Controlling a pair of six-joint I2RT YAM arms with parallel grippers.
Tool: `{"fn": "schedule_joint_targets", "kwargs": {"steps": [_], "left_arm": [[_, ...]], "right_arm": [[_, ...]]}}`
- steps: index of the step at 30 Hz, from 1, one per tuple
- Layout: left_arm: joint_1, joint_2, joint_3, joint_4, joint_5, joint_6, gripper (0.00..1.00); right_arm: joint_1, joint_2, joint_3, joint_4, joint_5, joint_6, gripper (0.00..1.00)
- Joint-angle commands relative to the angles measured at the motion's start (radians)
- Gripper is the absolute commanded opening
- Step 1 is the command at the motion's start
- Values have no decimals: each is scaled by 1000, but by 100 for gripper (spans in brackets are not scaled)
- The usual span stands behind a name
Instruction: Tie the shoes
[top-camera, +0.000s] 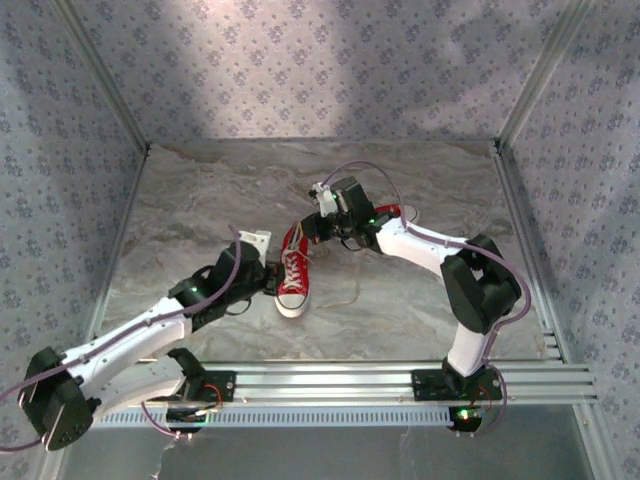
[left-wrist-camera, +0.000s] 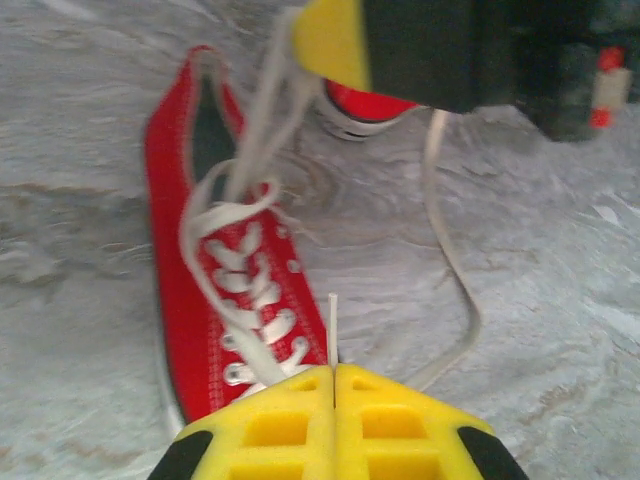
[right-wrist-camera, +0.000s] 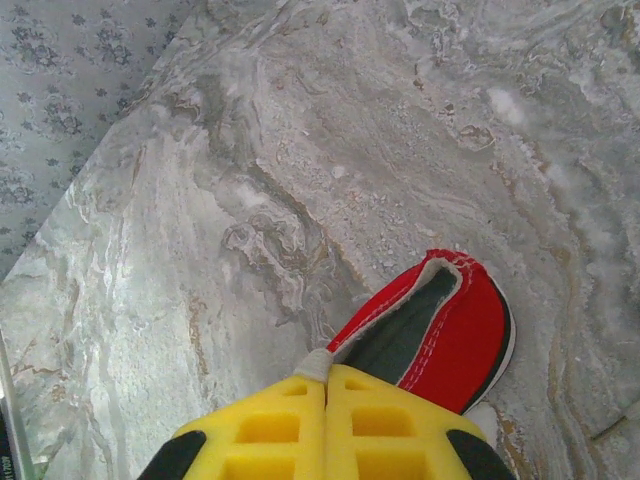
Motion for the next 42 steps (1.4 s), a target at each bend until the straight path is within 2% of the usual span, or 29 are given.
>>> {"fn": "schedule_joint_targets", "kwargs": {"steps": [1,5,13,20,21,25,30,35,38,42], "left_arm": [[-23,53,29,156,62,26,0],[-53,118,76,206,58,56,0],[-75,215,59,394,61,265,0],[-71,342,119,420,50,307,0],[-71,353,126,419,53,303,3],[-70,351,118,435,63,285,27],[-64,294,86,429,72,271,37],[-23,208,46,373,41,237,37],[48,170,26,280,-12,188,34],[169,137,12,217,56,147,33]], "right_arm": [[-7,29,39,-27,-20,35,0],[-8,49,56,-29,-39,58,0],[-21,67,68,-36,-73,100,0],[-34,83,74,-36,-87,130,0],[-34,82,74,-38,-85,129,0],[-34,87,84,-50,-85,126,0],[-34,87,86,-58,-76,121,0],[-35,82,85,-74,-59,107,0],[-28,78,90,-95,-42,82,0],[-19,84,102,-103,-54,59,0]]}}
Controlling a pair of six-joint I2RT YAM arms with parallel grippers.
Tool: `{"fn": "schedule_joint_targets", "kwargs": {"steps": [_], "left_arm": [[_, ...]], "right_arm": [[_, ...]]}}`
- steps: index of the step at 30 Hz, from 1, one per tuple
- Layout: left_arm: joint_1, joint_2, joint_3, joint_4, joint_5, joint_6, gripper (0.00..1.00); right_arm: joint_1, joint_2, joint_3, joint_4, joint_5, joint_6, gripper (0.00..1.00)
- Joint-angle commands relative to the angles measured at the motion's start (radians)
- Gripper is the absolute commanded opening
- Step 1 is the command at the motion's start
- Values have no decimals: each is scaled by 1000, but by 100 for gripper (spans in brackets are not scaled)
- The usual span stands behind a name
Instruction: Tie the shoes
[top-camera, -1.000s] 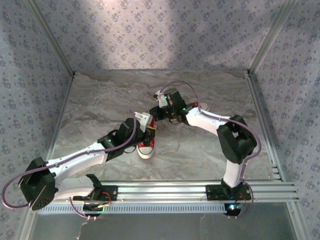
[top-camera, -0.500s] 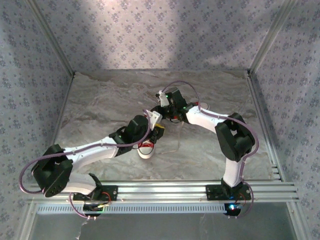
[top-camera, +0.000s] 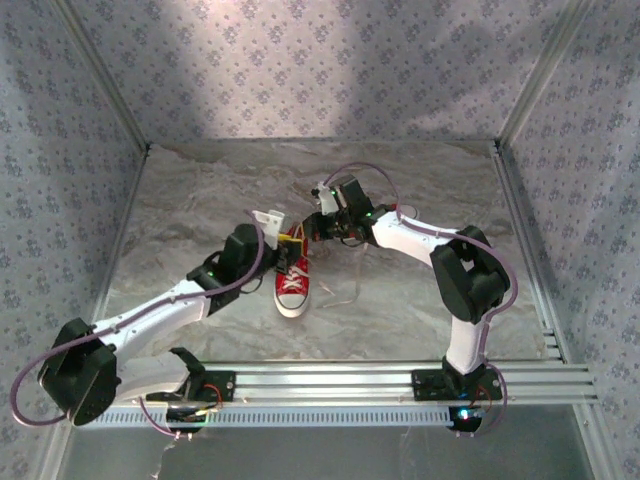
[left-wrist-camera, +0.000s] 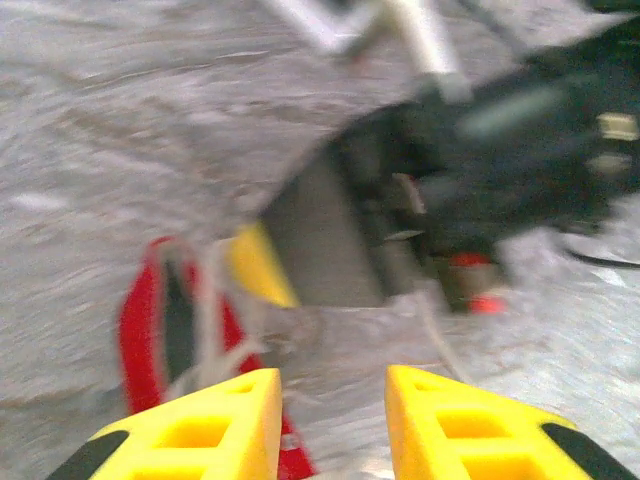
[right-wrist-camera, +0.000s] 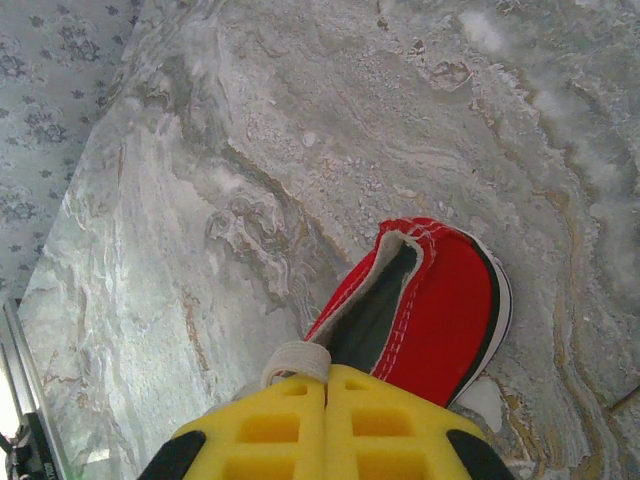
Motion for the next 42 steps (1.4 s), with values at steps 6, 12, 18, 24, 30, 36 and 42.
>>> {"fn": "schedule_joint_targets", "kwargs": {"steps": [6,12,18,24,30,36,42], "left_arm": [[195,-8,-16,-46,223,-35,39],[219,110,34,-85,310,-16,36],[218,194,81,-113,237,-158,33],[180,177,120,-202,105,-377,27],[93,166,147,-313,-32,-621,26],[60,180,154,-328,-79,-788,30],[60,170,147,-291,-73,-882,31]], "right_arm": [[13,3,43,-32,3,-52,0],[13,0,47,-43,20,-51,0],[17,3,48,-48,24,-54,0],[24,0,50,-57,40,-51,0],[45,-27,12,-16,107,-31,0],[59,-62,-43,47,132,-15,0],[63,-76,-60,53,136,-15,0]]}}
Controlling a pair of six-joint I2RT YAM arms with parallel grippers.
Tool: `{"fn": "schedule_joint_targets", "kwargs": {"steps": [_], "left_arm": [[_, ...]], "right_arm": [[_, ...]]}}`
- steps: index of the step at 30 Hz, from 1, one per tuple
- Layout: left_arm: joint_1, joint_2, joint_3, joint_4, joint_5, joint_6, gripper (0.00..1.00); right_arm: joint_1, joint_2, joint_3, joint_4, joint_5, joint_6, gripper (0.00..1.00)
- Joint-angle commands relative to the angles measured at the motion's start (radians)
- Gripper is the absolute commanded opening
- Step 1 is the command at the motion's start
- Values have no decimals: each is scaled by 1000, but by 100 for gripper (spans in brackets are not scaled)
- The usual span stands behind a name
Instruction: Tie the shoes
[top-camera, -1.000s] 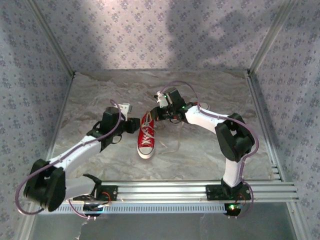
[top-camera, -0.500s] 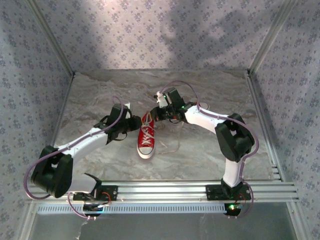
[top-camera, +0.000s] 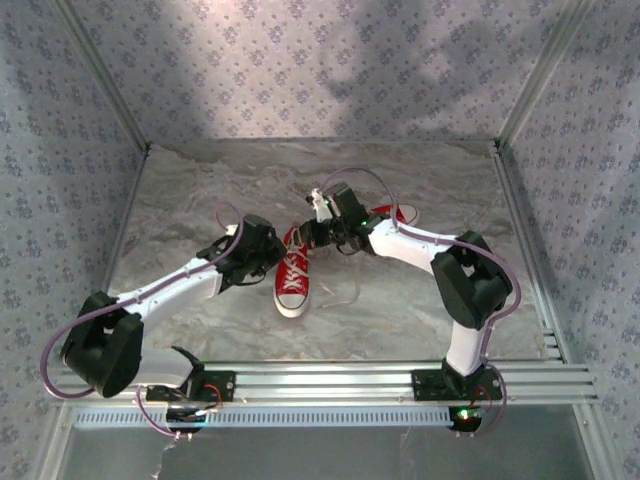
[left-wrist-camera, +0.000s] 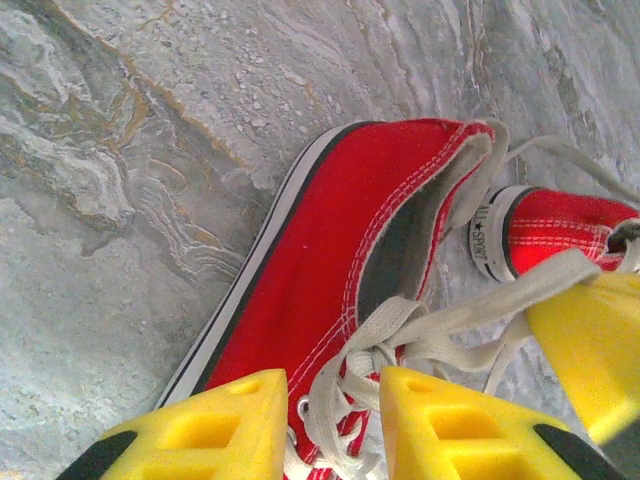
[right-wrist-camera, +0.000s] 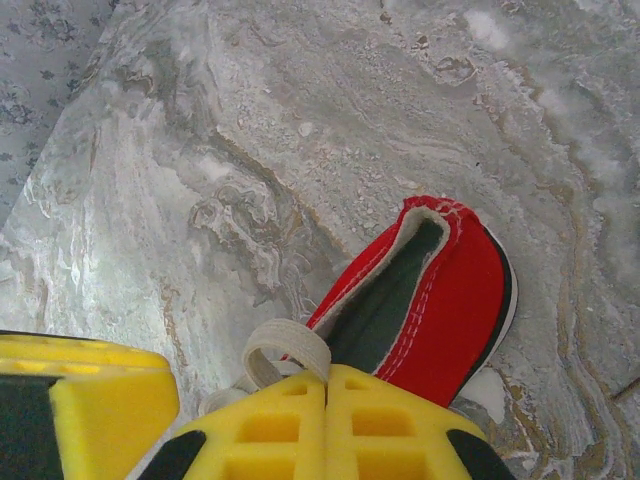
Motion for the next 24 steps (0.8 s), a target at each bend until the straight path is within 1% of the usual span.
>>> {"fn": "schedule_joint_targets", "kwargs": {"steps": [1,4,14,24], "left_arm": [[-5,-16,23,17,-8,-104,31],[-18,-7,29,34,-9,-140,30],[-50,33,69,31,-23,-174,30],[-50,62,65,50,-31,-205,32]], "right_arm": [[7,-38,-9,23,18,10,0],[8,-39,-9,20,18,10,0],[13,-39,-9,21,13,5,0],[17,-44,-9,22,11,2,0]]}}
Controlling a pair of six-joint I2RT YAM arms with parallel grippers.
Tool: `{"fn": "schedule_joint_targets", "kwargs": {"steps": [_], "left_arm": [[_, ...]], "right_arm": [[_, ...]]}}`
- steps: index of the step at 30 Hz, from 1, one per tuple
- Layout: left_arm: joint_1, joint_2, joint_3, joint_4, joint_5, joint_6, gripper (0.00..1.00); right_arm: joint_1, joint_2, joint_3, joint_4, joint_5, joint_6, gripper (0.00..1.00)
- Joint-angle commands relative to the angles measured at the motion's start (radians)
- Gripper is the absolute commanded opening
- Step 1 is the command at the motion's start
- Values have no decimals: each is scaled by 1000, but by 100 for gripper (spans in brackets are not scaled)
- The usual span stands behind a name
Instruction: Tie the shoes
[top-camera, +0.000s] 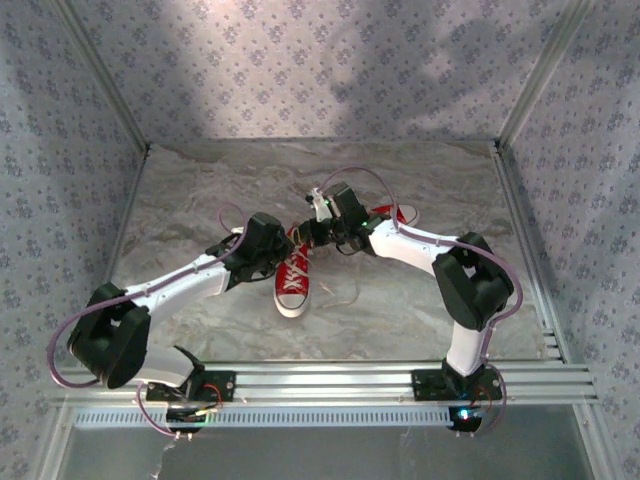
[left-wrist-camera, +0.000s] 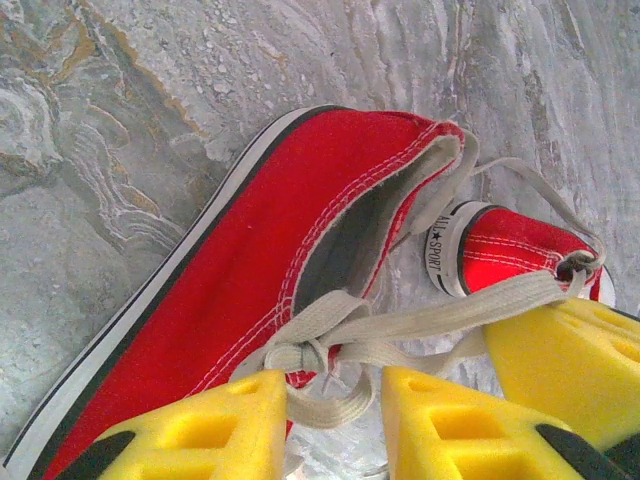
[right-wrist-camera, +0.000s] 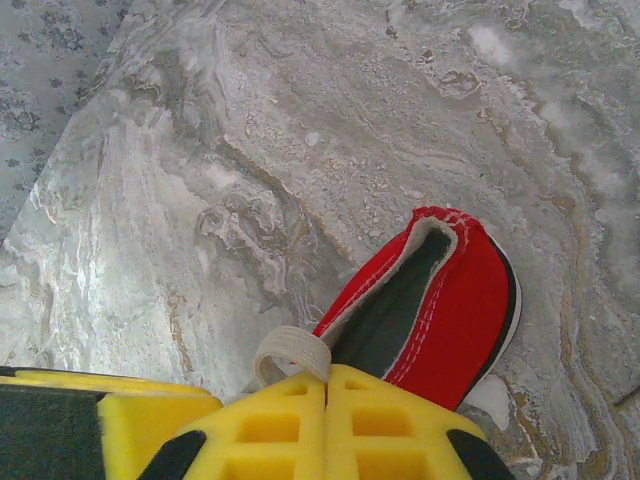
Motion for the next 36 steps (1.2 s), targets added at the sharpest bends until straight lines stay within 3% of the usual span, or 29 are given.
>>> {"fn": "schedule_joint_targets", "kwargs": {"steps": [1,12,19,36], "left_arm": [[-7,6,22,25,-22,-24,32],[-16,1,14,5,-31,-52,33],[-60,-83,-1,-71,-127,-81,33],[-63,-20,1,-54,-90,-105,34]], "right_arm": [[10,-36,-6,8,4,-1,0],[10,-39,-6,3,10,-6,0],[12,-38,-6,3,12,-7,0],[15,-32,-6,1,12,-9,0]]}}
